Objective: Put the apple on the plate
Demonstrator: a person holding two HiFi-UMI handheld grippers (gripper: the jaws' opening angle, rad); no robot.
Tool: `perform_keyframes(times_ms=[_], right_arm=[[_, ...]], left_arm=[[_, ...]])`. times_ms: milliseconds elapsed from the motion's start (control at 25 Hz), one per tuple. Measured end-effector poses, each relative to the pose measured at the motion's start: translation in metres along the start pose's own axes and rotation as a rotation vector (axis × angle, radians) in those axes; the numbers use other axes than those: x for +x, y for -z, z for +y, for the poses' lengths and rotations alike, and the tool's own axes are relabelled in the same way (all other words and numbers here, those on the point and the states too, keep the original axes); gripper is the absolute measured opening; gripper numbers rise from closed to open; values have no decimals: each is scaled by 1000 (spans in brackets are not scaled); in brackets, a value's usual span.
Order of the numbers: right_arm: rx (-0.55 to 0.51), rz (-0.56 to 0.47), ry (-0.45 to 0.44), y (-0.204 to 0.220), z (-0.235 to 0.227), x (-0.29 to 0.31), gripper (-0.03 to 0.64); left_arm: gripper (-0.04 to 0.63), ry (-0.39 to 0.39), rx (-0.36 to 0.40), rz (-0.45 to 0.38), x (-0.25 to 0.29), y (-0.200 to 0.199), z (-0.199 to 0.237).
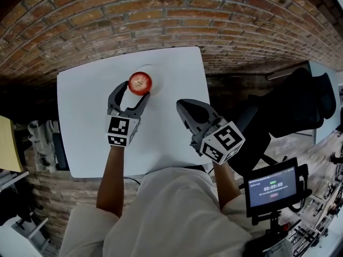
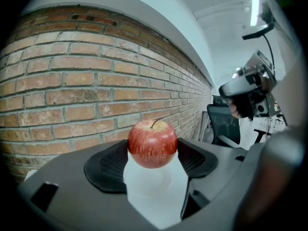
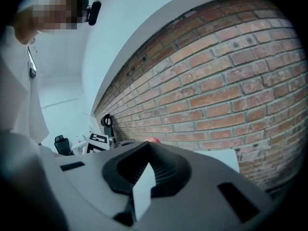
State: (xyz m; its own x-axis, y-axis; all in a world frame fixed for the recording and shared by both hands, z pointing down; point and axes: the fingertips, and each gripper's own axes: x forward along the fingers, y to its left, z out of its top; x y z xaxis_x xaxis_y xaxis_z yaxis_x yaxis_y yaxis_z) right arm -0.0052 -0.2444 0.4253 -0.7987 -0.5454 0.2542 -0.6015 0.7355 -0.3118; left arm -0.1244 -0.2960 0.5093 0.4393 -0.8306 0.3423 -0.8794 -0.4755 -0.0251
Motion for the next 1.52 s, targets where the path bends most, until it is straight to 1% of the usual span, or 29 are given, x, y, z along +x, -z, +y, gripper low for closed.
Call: perform_keyframes(times_ms=[240, 480, 800, 1000, 1520], right_arm=[[0, 33, 12, 10, -6, 8, 3], [-15, 92, 36, 22, -16, 18, 3], [-3, 138, 40, 37, -24, 27, 3], [28, 160, 72, 49, -36, 22, 3], [52, 210, 69, 63, -42, 28, 3]], left_arm=[[330, 1, -8, 53, 19, 30, 14], [330, 13, -23, 93, 35, 49, 19], [330, 25, -53, 118, 56, 69, 24], [330, 34, -70, 129, 69, 81, 24], [330, 44, -72, 149, 92, 96, 25]])
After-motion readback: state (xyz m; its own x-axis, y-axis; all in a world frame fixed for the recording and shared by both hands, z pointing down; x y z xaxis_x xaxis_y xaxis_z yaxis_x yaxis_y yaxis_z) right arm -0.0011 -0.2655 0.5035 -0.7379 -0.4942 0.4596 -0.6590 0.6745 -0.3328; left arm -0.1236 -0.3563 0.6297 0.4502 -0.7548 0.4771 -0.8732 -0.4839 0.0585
